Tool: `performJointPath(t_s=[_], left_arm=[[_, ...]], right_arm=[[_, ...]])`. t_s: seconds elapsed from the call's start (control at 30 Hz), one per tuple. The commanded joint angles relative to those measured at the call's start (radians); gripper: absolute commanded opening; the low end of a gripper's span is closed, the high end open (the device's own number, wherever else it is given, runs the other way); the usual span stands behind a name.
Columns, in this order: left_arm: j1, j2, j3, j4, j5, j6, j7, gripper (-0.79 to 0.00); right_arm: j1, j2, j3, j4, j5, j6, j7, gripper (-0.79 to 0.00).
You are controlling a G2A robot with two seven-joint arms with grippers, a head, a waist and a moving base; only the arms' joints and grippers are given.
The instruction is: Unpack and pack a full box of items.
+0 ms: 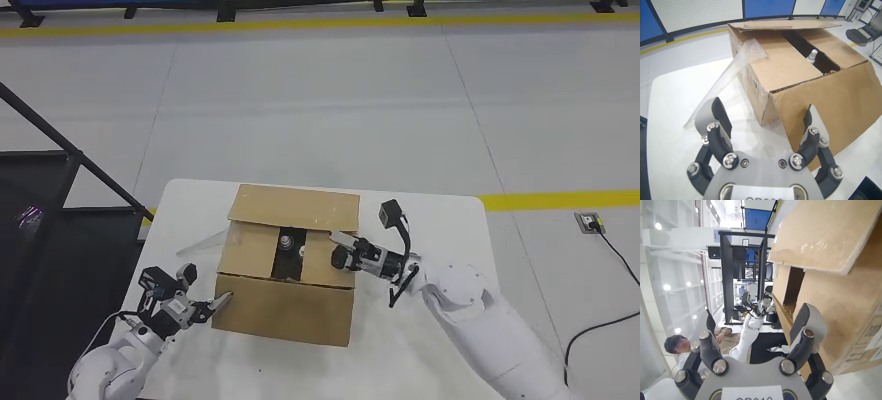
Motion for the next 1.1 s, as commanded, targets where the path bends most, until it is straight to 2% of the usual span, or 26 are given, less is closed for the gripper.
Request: performJointPath(t_s=[0.0, 0.3, 0.6, 0.77, 0.93, 1.07], left_arm=[[0.005, 0.001, 0.001, -0.003, 0.004, 0.003, 0.006, 0.000], [0.014, 0.004, 0.008, -0.004, 0.013, 0.007, 0.017, 0.000], [0.020, 0.006, 0.015, -0.010, 0.016, 0.016, 0.020, 0.000], [0.023, 0.007, 0.018, -0.012, 0.014, 0.025, 0.019, 0.000], [0.026, 0.008, 0.019, -0.014, 0.007, 0.032, 0.020, 0.000], [0.028, 0.009, 0.020, -0.015, 0.000, 0.035, 0.019, 0.000]], right_arm=[[0.023, -0.011, -0.011, 0.028, -0.001, -0.002, -0.037, 0.000], [0.107, -0.056, -0.041, 0.091, -0.100, -0.083, -0.275, 0.000], [0.240, -0.124, -0.124, 0.207, -0.280, -0.055, -0.526, 0.000], [0.305, -0.172, -0.197, 0.293, -0.460, -0.039, -0.723, 0.000], [0.362, -0.226, -0.254, 0.413, -0.507, -0.043, -0.756, 0.000], [0.368, -0.233, -0.259, 0.428, -0.502, -0.048, -0.746, 0.000]])
